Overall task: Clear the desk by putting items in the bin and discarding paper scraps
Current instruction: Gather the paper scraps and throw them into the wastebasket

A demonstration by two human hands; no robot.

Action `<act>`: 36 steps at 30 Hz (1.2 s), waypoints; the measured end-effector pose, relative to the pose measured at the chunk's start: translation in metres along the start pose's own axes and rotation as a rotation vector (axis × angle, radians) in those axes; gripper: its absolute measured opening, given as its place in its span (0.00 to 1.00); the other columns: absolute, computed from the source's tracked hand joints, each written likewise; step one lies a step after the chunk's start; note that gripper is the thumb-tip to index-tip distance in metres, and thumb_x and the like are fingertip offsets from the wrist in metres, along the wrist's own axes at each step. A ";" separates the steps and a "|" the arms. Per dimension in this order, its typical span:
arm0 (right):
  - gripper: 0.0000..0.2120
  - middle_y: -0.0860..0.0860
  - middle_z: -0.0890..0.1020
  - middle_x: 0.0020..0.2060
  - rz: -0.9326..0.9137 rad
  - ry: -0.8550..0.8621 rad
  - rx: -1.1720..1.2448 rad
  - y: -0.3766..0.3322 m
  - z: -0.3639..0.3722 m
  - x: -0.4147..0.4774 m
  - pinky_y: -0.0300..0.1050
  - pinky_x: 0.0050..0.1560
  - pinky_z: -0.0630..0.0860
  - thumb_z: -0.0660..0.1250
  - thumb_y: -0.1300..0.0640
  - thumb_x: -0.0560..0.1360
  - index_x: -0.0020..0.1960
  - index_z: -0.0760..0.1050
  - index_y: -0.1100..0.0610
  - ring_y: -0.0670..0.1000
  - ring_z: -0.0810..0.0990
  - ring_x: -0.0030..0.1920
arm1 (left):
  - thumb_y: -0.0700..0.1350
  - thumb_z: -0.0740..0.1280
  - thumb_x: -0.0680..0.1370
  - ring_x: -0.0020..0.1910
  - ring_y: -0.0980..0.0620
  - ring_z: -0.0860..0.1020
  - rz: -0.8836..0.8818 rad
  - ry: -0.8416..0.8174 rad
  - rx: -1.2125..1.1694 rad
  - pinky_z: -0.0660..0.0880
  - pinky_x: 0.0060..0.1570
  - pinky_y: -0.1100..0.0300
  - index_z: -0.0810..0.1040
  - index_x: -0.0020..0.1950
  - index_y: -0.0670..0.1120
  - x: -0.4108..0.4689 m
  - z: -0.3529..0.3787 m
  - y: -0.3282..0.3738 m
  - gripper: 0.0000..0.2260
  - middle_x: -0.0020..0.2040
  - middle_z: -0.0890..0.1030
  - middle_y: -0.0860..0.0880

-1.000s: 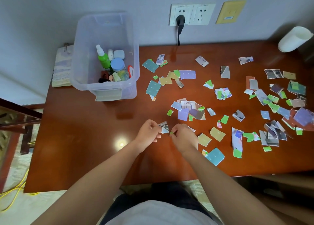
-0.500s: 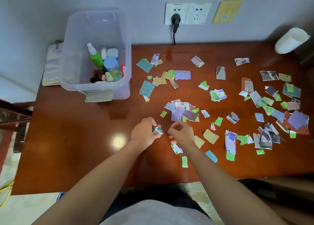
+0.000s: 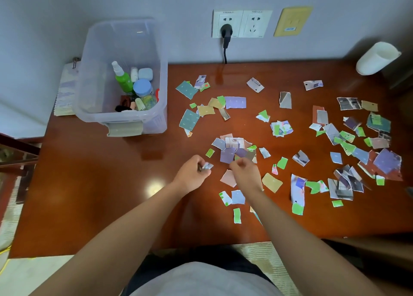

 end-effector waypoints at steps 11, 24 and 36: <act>0.26 0.50 0.74 0.59 -0.154 0.006 -0.561 0.008 0.003 -0.010 0.43 0.48 0.75 0.77 0.51 0.68 0.62 0.71 0.51 0.52 0.76 0.58 | 0.39 0.60 0.79 0.36 0.48 0.76 -0.489 -0.083 -0.856 0.77 0.41 0.57 0.74 0.46 0.42 -0.024 0.022 0.004 0.05 0.36 0.75 0.43; 0.06 0.53 0.77 0.36 -0.007 -0.084 0.248 0.027 -0.008 -0.004 0.41 0.34 0.72 0.67 0.54 0.76 0.50 0.75 0.56 0.48 0.75 0.35 | 0.48 0.72 0.71 0.35 0.57 0.72 0.194 -0.233 0.283 0.66 0.34 0.65 0.76 0.51 0.53 -0.035 0.049 0.023 0.11 0.37 0.73 0.56; 0.11 0.58 0.80 0.39 0.195 -0.131 0.883 0.056 -0.026 -0.021 0.44 0.42 0.80 0.61 0.69 0.76 0.55 0.74 0.59 0.54 0.80 0.37 | 0.51 0.70 0.73 0.40 0.54 0.74 0.360 -0.239 0.648 0.70 0.38 0.62 0.72 0.41 0.53 -0.028 0.062 0.025 0.07 0.42 0.73 0.56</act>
Point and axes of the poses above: each hand's wrist, its own x-axis towards the middle knuckle, its own z-axis out of the palm, y = z × x, the point moved 7 cm from there along x, towards the middle knuckle
